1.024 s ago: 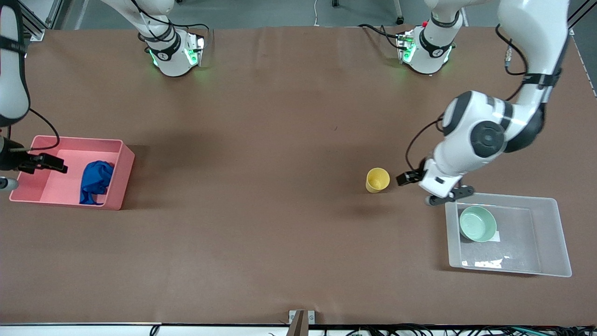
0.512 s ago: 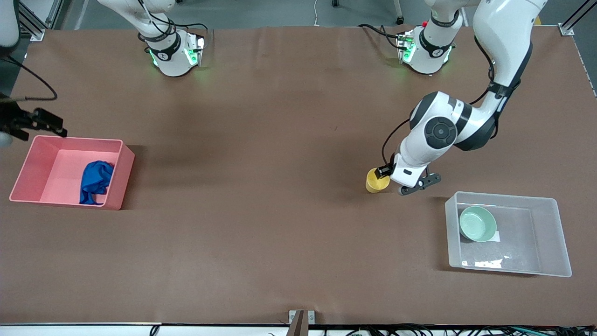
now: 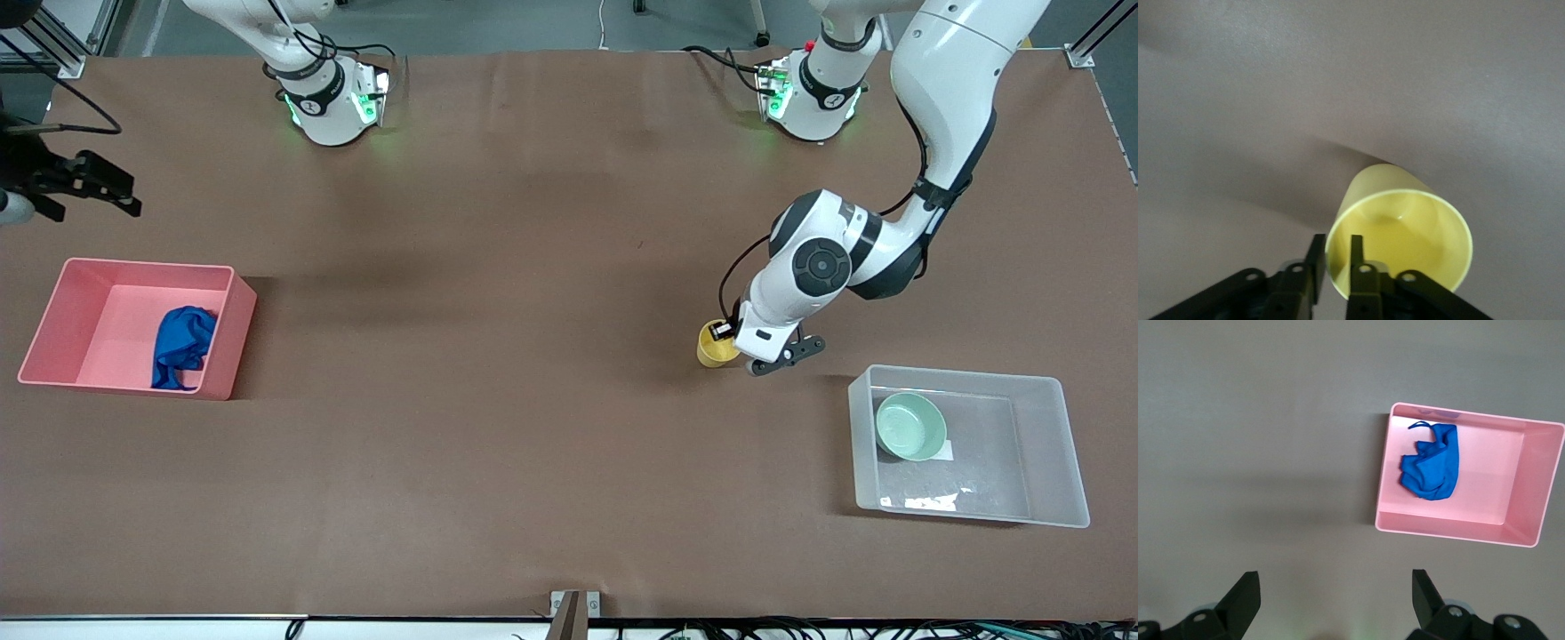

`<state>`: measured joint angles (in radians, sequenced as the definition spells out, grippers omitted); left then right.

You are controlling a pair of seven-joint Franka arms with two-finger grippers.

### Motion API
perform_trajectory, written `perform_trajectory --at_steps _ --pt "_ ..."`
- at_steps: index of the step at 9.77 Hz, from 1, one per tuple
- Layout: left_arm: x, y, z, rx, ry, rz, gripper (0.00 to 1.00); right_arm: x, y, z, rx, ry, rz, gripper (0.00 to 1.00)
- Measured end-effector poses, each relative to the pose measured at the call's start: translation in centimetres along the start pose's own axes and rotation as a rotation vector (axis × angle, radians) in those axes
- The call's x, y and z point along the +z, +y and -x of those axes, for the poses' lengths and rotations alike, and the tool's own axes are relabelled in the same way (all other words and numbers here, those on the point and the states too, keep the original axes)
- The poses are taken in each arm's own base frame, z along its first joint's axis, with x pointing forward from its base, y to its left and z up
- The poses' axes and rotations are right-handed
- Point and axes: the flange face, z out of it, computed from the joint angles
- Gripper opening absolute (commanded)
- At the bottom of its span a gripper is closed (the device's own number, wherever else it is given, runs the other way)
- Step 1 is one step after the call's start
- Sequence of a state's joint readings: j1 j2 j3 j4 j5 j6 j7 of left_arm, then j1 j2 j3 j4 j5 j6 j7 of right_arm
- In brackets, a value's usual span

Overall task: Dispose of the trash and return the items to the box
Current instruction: 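Carry the yellow cup with the left gripper over the green bowl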

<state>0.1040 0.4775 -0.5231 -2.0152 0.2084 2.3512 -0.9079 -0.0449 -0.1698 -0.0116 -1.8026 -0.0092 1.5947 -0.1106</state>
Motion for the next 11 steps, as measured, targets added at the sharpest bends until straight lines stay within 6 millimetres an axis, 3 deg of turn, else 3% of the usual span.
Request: perform_trajectory --at_steps 2,3,4,6,7,8,11 --pt "-1.4 0.3 -0.9 -0.004 0.027 0.020 0.00 0.1 -1.9 -0.1 0.001 -0.003 0.001 1.00" --pt "-3.1 0.5 -1.8 -0.011 0.045 0.022 0.00 0.1 -2.1 -0.2 0.001 -0.003 0.002 1.00" --pt "-6.1 0.6 -2.9 -0.019 0.057 0.005 0.00 0.0 -2.1 -0.2 0.002 0.001 0.002 1.00" --pt "-14.3 -0.4 -6.3 0.031 0.083 -0.030 0.00 -1.4 -2.0 -0.1 0.004 0.030 0.003 1.00" --pt "-17.6 -2.5 -8.7 0.071 0.104 -0.025 0.00 -2.3 -1.9 0.0 0.006 0.039 0.004 1.00" --pt "-19.4 -5.4 -11.2 0.117 0.120 -0.020 0.00 -3.3 -1.8 0.2 0.007 0.044 0.004 1.00" --pt "-19.8 -15.0 -17.4 0.245 0.129 -0.044 0.00 -4.4 -1.8 0.3 0.008 0.058 0.005 1.00"
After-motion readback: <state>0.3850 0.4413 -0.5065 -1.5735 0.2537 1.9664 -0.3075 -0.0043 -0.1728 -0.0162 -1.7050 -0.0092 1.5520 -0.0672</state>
